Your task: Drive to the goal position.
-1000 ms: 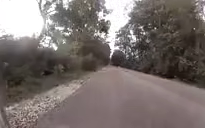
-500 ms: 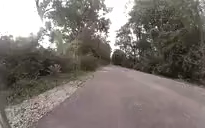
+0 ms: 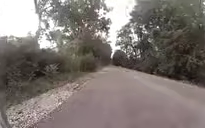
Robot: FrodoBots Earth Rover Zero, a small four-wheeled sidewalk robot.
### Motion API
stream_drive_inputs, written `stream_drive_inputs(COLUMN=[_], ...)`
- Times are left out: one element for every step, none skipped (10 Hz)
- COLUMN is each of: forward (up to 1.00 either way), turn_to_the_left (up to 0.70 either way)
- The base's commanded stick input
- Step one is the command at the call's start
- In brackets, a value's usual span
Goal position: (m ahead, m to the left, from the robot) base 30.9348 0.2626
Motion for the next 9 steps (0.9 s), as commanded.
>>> stream_drive_inputs(forward=[0.70, 0.70, 0.70, 0.70, 0.70, 0.70, 0.70, 0.70, 0.70], turn_to_the_left=[0.00, 0.00, 0.00, 0.00, 0.00, 0.00, 0.00, 0.00, -0.24])
